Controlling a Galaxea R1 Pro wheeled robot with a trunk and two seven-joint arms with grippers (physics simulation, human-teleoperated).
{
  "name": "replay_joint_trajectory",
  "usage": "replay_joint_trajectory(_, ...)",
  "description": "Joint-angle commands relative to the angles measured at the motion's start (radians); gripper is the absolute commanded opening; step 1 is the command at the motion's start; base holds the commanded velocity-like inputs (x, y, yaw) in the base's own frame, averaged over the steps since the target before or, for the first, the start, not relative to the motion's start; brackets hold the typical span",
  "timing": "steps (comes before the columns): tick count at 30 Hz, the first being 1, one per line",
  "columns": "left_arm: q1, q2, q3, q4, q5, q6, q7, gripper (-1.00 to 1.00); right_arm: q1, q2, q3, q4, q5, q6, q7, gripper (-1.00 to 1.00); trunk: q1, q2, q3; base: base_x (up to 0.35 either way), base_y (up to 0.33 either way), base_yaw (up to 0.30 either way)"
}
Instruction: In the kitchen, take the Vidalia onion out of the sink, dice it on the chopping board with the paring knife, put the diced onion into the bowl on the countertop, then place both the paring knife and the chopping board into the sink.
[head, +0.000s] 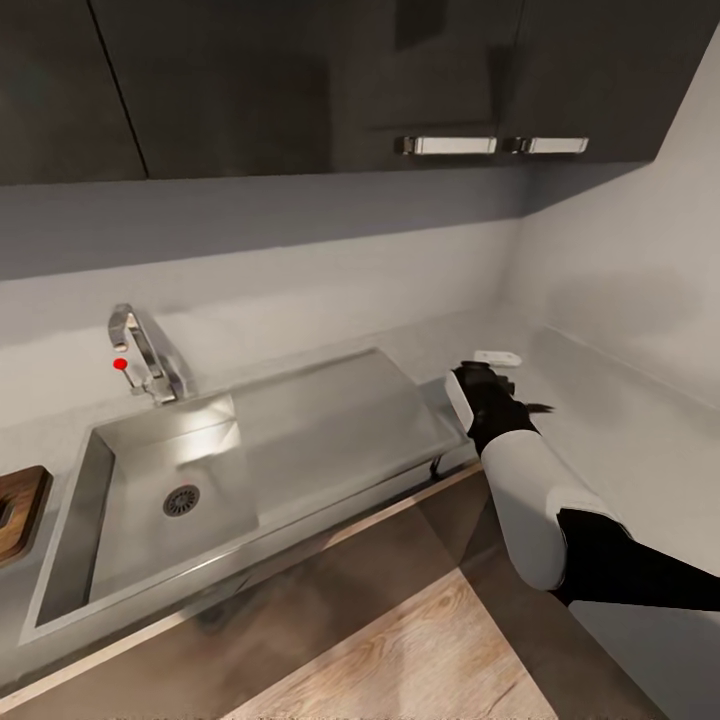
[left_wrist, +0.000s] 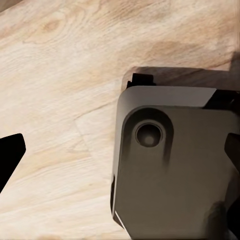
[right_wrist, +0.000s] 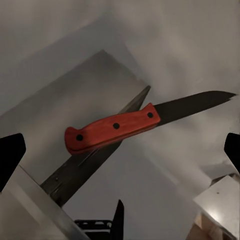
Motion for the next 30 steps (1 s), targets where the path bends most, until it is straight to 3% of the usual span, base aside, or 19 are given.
replay_joint_trajectory(1, -0.001, -0.003, -0.008, 0.004, 0.007, -0.006, 0.000, 1.00, -0.001, 0.001, -0.006, -0.001, 0.011, 0.007, 0.003, 1.00, 0.000, -0.001, -0.003, 0.000, 0.000, 0.000)
replay_joint_trajectory(30, -0.001, -0.008, -0.008, 0.004, 0.007, -0.006, -0.001, 1.00, 0.000, 0.001, -0.010, 0.022, 0.010, 0.007, 0.004, 1.00, 0.000, -0.001, -0.043, 0.036, 0.000, 0.000)
